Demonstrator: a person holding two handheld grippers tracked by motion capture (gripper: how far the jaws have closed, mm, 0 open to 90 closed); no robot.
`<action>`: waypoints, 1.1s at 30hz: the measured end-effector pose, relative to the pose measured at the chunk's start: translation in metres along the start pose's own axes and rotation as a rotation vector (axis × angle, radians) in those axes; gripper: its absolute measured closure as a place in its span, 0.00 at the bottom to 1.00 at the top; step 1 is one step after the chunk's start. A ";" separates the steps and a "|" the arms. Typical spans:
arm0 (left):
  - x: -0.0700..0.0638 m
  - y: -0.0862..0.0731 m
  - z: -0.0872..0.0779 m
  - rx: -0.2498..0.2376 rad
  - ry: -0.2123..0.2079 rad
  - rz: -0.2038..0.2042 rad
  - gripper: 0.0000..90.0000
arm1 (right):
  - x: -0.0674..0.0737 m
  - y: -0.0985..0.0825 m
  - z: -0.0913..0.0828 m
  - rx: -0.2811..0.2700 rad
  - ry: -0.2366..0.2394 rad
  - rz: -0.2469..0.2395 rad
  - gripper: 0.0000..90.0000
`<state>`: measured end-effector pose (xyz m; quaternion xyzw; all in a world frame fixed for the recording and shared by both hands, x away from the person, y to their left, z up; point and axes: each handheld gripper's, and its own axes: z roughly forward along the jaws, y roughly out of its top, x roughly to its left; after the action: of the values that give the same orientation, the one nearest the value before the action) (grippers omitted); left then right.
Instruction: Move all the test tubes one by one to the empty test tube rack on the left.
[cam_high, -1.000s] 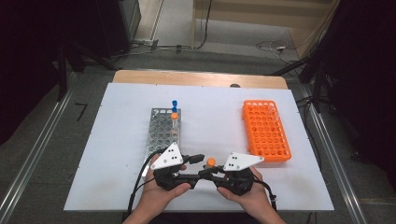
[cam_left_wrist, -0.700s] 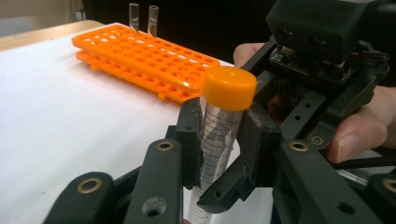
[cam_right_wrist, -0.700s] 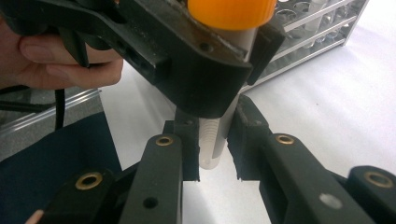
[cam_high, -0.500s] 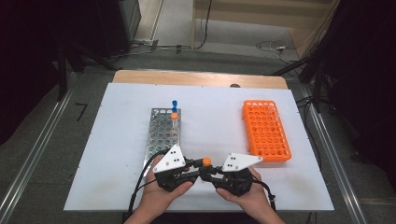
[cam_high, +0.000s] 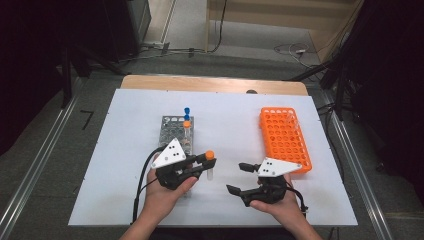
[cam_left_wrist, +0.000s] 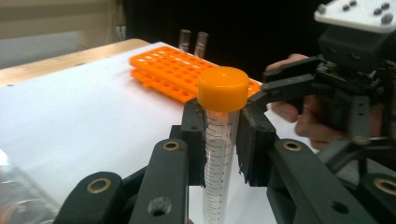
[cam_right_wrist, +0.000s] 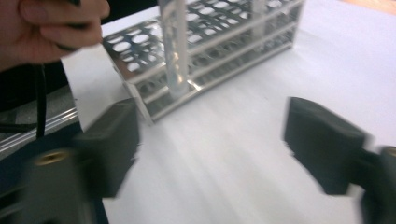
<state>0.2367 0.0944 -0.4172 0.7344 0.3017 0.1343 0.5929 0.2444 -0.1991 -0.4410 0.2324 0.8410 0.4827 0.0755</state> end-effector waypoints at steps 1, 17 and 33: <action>0.004 0.002 -0.002 -0.006 0.010 -0.004 0.82 | -0.004 -0.002 -0.003 -0.001 -0.002 0.004 0.10; 0.055 0.018 -0.018 -0.041 0.181 -0.022 0.82 | -0.044 -0.039 -0.056 -0.017 -0.073 0.095 0.00; 0.079 0.017 0.000 -0.064 0.288 -0.047 0.82 | -0.055 -0.056 -0.070 0.000 -0.120 0.124 0.00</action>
<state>0.3031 0.1398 -0.4138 0.6810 0.3962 0.2341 0.5696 0.2499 -0.3029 -0.4573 0.3127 0.8189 0.4717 0.0959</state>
